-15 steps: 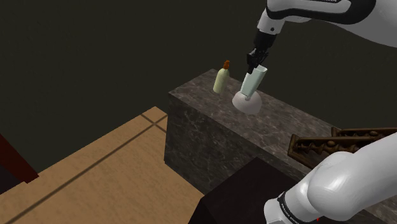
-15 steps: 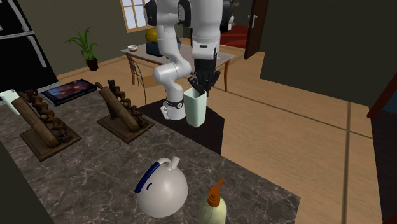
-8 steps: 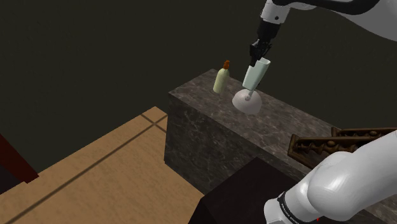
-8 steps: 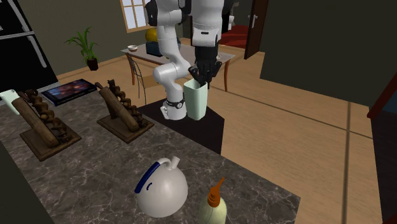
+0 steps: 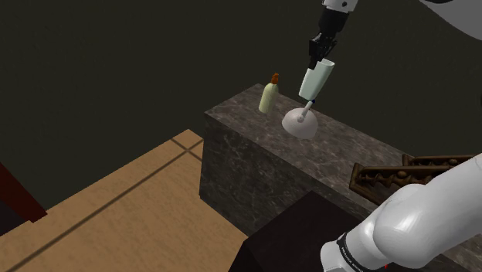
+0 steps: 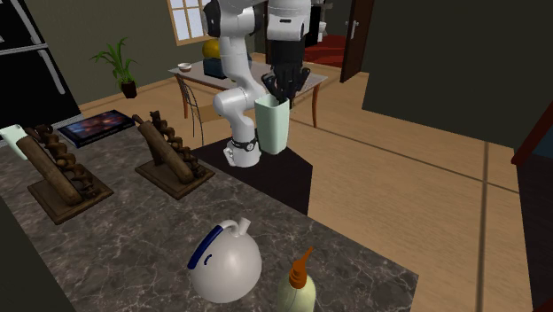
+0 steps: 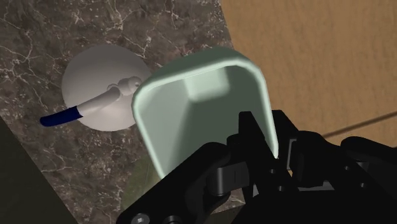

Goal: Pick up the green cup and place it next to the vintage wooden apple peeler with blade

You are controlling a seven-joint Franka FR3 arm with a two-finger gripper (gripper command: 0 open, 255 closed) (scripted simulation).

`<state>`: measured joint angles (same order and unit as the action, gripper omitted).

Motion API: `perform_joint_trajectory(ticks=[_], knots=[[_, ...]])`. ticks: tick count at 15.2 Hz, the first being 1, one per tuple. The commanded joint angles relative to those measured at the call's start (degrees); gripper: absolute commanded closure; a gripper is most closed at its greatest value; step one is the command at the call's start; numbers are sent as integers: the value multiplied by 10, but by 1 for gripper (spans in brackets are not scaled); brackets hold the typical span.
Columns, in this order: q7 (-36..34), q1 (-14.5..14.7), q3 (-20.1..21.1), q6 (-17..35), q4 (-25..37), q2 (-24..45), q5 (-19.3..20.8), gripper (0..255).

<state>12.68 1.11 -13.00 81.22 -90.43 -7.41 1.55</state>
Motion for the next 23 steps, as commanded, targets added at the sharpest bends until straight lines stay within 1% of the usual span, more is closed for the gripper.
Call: perform_joint_trajectory(ticks=[1,6,7,11,15,23], knots=[[2,0,-1,-17,25,8,-2,255],[5,-1,-3,-62,92,30,-6,255],[6,-1,-3,-65,96,32,-7,255],[38,-16,-19,-58,26,-34,13,255],[73,-32,-37,-59,-28,-92,34,255],[152,-66,-83,-72,-96,-184,82,255]])
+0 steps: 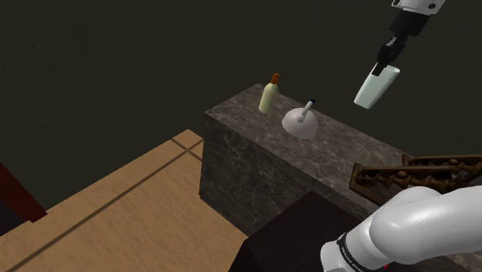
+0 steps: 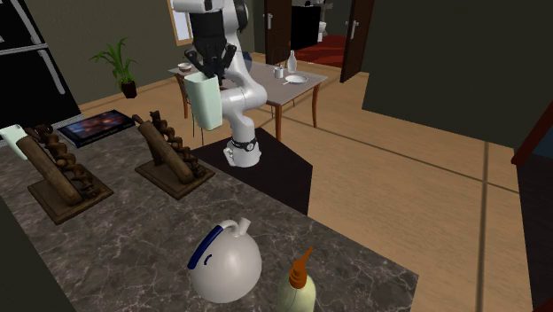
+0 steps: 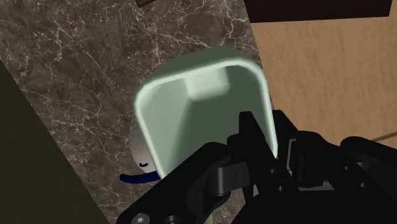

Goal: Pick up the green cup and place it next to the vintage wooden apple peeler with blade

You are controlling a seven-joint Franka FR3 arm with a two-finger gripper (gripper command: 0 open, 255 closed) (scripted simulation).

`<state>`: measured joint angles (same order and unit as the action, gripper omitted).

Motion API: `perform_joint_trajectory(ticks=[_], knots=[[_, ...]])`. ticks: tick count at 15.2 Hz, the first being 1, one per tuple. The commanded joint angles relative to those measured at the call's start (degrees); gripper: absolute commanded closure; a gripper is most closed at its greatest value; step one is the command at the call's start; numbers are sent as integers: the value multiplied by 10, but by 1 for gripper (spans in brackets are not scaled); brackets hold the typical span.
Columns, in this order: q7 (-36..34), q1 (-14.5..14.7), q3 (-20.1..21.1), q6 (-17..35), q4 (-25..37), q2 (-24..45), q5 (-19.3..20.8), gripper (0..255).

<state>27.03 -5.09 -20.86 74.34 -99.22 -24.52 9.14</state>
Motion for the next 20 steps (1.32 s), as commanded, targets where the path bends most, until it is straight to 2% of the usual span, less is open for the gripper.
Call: perform_joint_trajectory(ticks=[1,8,20], knots=[[20,-8,-11,-5,-14,-22,13,255],[101,-36,-63,-22,-32,-73,61,255],[85,-47,-67,62,-162,-120,77,255]])
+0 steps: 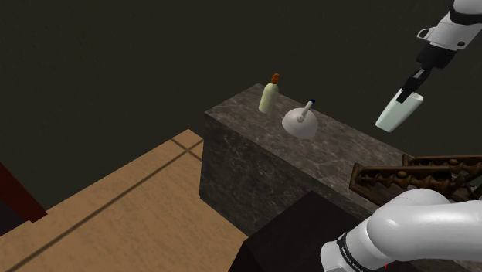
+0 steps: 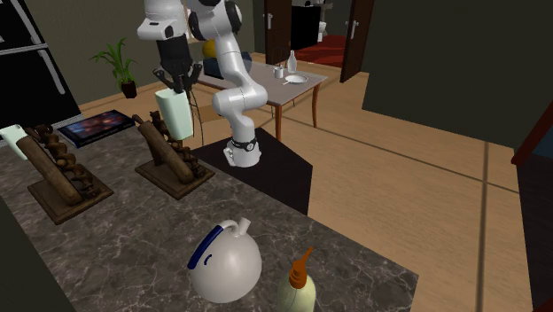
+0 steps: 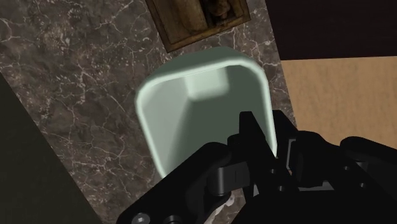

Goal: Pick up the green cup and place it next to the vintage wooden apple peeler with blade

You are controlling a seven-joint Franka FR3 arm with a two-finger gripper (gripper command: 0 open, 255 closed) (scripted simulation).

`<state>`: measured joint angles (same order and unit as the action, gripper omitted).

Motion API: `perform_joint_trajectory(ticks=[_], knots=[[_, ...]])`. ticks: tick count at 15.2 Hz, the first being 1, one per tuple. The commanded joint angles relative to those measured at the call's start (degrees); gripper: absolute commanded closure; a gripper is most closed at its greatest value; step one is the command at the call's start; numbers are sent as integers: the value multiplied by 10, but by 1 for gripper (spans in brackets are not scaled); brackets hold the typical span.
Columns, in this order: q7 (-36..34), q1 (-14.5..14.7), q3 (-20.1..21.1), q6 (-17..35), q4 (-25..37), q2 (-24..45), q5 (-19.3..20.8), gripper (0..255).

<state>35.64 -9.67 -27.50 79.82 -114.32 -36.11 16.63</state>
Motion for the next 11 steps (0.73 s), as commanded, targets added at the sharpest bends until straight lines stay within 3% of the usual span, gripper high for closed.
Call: perform_joint_trajectory(ticks=[1,11], knots=[[-2,-2,-1,14,-21,-7,3,255],[-12,-11,-13,84,-114,-31,17,255]])
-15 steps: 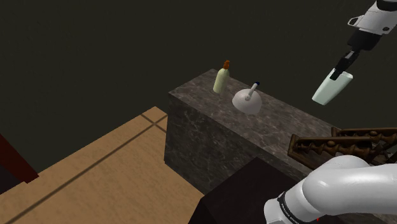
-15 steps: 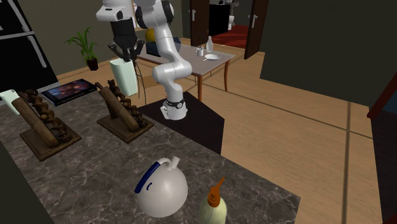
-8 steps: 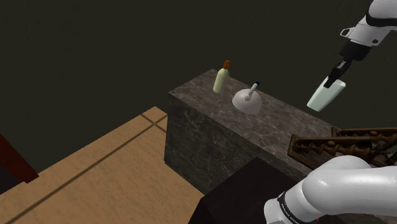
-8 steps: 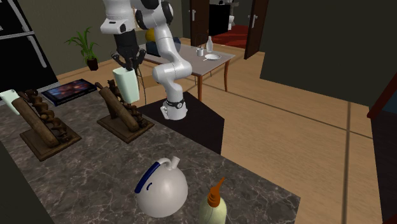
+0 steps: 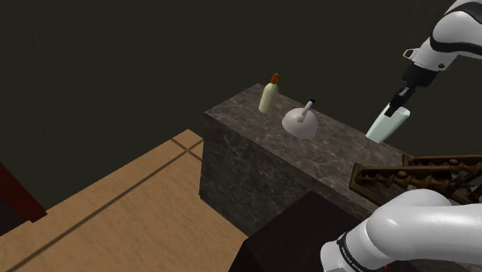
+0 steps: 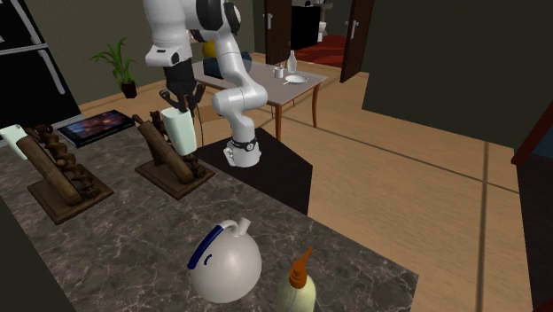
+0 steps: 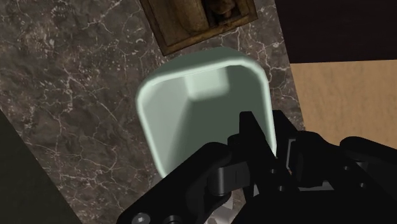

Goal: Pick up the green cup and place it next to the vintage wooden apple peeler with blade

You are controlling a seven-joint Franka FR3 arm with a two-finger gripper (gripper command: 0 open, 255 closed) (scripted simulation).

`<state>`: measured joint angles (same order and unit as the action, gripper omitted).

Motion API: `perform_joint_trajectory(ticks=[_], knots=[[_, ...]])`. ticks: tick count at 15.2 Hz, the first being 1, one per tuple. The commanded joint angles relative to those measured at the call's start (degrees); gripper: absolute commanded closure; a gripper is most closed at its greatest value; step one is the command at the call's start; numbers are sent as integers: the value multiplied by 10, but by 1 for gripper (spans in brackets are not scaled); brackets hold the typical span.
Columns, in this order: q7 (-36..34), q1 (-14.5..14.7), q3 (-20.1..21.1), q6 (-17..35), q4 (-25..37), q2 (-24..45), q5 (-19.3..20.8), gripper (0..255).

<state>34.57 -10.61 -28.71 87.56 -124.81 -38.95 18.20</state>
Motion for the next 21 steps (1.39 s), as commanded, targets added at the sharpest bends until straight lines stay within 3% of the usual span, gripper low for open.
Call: perform_joint_trajectory(ticks=[1,21], knots=[[-2,-2,-2,13,-17,-5,3,255],[-14,-15,-44,160,-170,-12,38,255]])
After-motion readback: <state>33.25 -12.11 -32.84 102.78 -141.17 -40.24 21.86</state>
